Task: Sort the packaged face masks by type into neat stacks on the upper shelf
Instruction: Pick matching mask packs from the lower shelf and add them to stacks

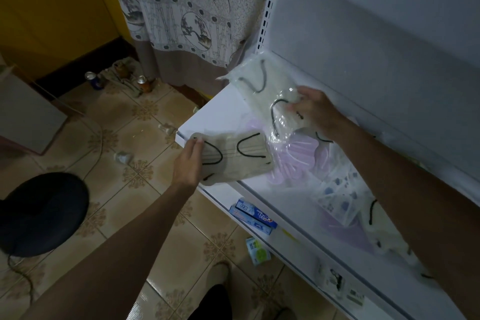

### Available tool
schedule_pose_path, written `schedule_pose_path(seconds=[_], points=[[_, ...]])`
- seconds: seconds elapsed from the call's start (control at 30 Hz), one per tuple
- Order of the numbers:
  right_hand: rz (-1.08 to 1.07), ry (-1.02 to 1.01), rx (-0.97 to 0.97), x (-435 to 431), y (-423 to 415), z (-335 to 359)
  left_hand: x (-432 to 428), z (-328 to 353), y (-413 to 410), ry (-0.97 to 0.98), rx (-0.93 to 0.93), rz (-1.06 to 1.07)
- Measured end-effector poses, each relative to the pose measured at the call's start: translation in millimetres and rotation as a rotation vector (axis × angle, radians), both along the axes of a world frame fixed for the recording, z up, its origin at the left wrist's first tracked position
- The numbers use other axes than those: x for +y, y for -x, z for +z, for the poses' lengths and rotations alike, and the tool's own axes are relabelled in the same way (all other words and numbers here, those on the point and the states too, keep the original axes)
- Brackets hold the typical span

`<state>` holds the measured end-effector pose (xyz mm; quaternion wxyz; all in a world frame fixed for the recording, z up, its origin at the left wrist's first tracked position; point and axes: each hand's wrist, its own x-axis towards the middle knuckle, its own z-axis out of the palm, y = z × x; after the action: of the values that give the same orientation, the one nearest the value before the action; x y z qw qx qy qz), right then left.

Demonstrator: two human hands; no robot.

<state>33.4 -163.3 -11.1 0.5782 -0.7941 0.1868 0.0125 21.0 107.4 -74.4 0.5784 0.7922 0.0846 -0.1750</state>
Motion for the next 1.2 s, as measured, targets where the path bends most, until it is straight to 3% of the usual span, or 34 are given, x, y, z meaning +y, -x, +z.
schedule_pose_path(seconds=[0.07,0.13,0.2,0.3,0.37,0.43,0.5,0.57,0.63,0.83,1.0,1.2], points=[[0.250,-0.090,0.182,6.7,7.1,0.9,2.9,-2.9,-3.1,0.132,0.086,0.054],[0.488,0.094,0.339,13.1,12.8,-8.8,4.8,-4.2,-2.6,0.133,0.064,0.047],[0.563,0.368,0.443,20.8,16.6,-27.9,7.2,-7.8,-0.9,0.022,-0.064,0.005],[0.495,0.449,0.328,26.4,18.3,-52.6,6.4,-9.3,-0.1,-0.143,-0.151,-0.042],[0.335,0.494,0.238,25.2,18.8,-58.4,4.8,-9.0,-0.4,-0.166,-0.136,-0.039],[0.095,0.745,0.175,17.1,15.8,-64.5,4.8,-10.0,0.2,-0.155,-0.155,-0.051],[-0.087,0.916,0.273,10.1,14.0,-70.2,5.4,-12.2,1.5,-0.159,-0.172,-0.077],[-0.104,0.896,0.445,9.3,15.4,-75.3,6.8,-16.0,1.6,-0.182,-0.170,-0.101],[-0.105,0.880,0.490,11.4,15.2,-78.3,8.3,-21.2,0.8,-0.208,-0.177,-0.132],[-0.173,0.797,0.388,8.2,-0.6,-79.3,22.3,-28.5,-1.0,-0.162,-0.187,-0.122],[-0.061,0.827,0.279,5.5,3.3,-75.1,32.5,-25.7,-3.4,-0.123,-0.197,-0.037],[0.117,0.766,0.418,21.6,13.6,-70.6,29.6,-17.7,-12.6,-0.178,-0.257,0.058]])
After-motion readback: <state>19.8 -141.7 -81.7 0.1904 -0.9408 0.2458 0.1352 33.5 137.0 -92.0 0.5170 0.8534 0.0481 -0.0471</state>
